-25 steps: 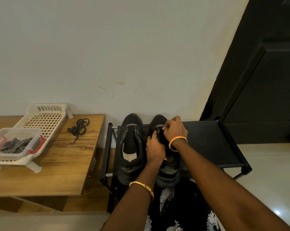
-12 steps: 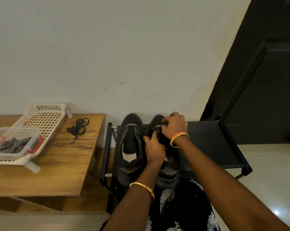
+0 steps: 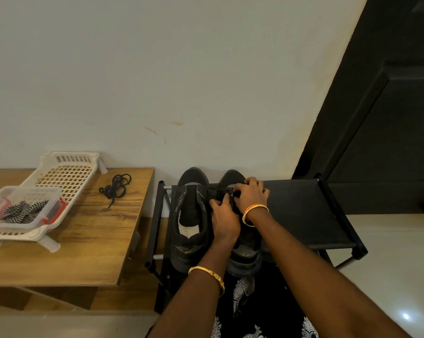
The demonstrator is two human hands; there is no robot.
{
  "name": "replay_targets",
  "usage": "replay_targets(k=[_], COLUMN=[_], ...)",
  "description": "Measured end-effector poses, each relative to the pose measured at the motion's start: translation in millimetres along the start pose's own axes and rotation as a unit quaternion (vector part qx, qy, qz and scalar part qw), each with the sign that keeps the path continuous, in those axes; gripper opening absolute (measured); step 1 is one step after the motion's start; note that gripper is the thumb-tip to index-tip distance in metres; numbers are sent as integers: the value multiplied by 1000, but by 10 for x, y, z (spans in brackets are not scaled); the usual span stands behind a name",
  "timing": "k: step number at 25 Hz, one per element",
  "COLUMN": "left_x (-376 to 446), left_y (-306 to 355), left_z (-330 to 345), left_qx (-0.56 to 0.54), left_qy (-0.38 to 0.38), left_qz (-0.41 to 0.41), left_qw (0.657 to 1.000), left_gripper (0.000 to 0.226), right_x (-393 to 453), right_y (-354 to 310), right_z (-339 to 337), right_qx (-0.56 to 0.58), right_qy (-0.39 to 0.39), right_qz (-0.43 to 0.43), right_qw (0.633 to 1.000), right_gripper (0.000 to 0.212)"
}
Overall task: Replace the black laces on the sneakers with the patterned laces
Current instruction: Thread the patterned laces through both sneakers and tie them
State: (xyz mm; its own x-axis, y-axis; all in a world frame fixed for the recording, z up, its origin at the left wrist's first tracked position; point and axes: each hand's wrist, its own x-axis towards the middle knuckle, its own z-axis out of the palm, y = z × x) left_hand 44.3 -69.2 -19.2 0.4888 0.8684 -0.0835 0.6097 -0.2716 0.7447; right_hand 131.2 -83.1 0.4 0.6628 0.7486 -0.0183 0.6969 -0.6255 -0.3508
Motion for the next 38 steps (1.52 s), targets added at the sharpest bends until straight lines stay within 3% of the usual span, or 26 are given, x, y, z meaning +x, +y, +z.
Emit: replay_targets(k=[3, 6, 9, 10, 11, 12, 14, 15, 16, 17, 19, 21, 22, 23, 26, 30, 33, 35, 38], left_x=[11, 10, 32, 42, 52, 60, 66, 63, 64, 67, 70, 58, 53, 47, 55, 80, 72, 63, 58], left_y=[0, 3, -13, -23, -32, -36, -48, -50, -50, -54, -55, -47, -41, -37, -46, -72, -66, -67, -60], left_z=[8, -8, 24, 39, 53, 66, 86, 88, 88, 86, 80, 68, 60, 52, 53, 98, 89, 75, 71], left_qx=[-2, 5, 9, 11, 13, 14, 19, 20, 21, 22, 27, 23, 19, 14, 12, 21, 18, 20, 19], left_qy=[1, -10, -17, -16, -14, -13, -12, -13, -13, -12, -11, -11, -8, -3, 3, 4, -3, -9, -13], left_qz=[-4, -14, -27, -29, -31, -33, -30, -27, -24, -24, -24, -22, -20, -17, -11, -15, -15, -15, -21], left_qw=[1000, 1000, 999, 999, 999, 999, 999, 999, 999, 999, 999, 999, 1000, 1000, 1000, 1000, 1000, 1000, 999], left_gripper=[31, 44, 57, 59, 60, 60, 59, 59, 59, 59, 60, 55, 48, 40, 31, 33, 41, 51, 61], right_x=[-7, -39, -138, -179, -187, -176, -114, -85, -73, -72, -104, -118, -104, -81, -29, -59, -143, -218, -284], right_y=[-26, -2, 43, 36, 46, 74, 183, 239, 259, 247, 144, 41, 0, -38, -119, -58, -7, 7, 58], right_z=[15, 5, -35, -80, -138, -215, -345, -354, -347, -322, -221, -99, -45, -10, 13, 40, 78, 114, 71], right_qx=[-3, -19, 101, 195, 314, 443, 645, 689, 700, 680, 560, 356, 233, 124, -28, -11, 83, 185, 389], right_qy=[21, 44, 154, 208, 257, 284, 270, 242, 211, 188, 159, 113, 87, 58, 25, 77, 134, 196, 282], right_qz=[10, 11, 80, 141, 215, 281, 339, 340, 333, 321, 267, 153, 91, 49, 17, 42, 69, 101, 177], right_qw=[1000, 999, 980, 948, 888, 802, 630, 592, 595, 632, 768, 915, 964, 989, 999, 996, 985, 958, 859], right_gripper=[22, 17, 8, 6, 7, 9, 13, 15, 16, 14, 10, 12, 16, 20, 26, 22, 13, 6, 16])
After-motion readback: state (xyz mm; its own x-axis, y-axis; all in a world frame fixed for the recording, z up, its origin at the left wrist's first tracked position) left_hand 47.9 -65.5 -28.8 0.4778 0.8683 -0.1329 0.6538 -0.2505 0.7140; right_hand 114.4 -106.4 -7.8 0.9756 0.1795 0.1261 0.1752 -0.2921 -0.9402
